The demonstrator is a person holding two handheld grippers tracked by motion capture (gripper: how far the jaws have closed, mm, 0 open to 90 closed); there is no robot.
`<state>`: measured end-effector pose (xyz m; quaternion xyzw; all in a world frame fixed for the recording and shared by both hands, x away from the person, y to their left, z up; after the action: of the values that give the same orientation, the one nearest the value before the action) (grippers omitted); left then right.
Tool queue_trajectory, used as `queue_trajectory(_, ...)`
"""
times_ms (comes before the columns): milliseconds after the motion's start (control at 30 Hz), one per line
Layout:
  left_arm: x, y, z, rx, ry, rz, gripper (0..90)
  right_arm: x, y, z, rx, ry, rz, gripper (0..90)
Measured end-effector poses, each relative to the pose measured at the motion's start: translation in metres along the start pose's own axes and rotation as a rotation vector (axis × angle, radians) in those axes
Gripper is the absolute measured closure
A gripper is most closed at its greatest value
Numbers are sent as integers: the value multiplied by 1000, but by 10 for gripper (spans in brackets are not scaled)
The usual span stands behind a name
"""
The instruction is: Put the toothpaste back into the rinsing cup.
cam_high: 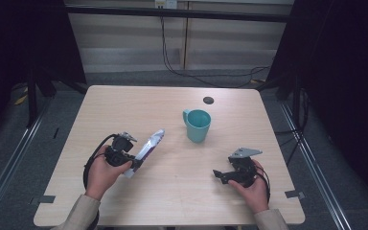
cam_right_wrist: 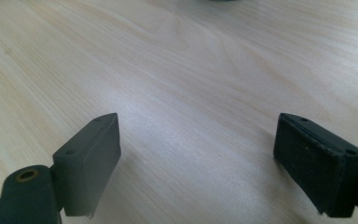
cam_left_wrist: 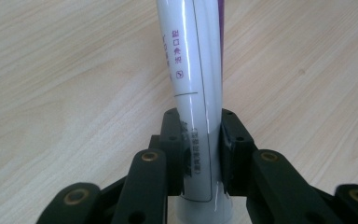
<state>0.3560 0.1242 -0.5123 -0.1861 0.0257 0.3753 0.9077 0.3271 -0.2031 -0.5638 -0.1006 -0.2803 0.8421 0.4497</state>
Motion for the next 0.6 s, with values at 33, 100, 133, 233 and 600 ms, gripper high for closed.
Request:
queue_trajectory(33, 0, -1, 0, -8, -4, -2, 744, 0, -1, 0, -3, -9, -4, 143)
queue_trajectory(100, -1, -4, 1, -25, 1, -1, 744, 2, -3, 1, -10, -24, -8, 144)
queue_trajectory(133, -1, -4, 1, -25, 1, -1, 744, 3, -5, 1, -12, -30, -9, 145)
queue_trajectory(233, -1, -9, 2, -49, 15, -8, 744, 7, -10, 3, -24, -50, -12, 149)
queue_trajectory(600, -7, -26, 2, -109, 43, -6, 744, 22, -43, 5, -74, -165, -25, 183)
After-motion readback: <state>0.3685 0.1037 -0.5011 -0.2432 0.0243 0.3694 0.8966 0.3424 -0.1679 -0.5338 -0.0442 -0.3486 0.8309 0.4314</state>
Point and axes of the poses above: each handheld gripper's, and its own axes: z roughly backward along the jaws, y roughly out of its underside, x roughly to its left, the point moved 8 cm from there along -z, roughly forward along the jaws, and after that the axes turned 12 degrees about x, right-handed, at the moved point
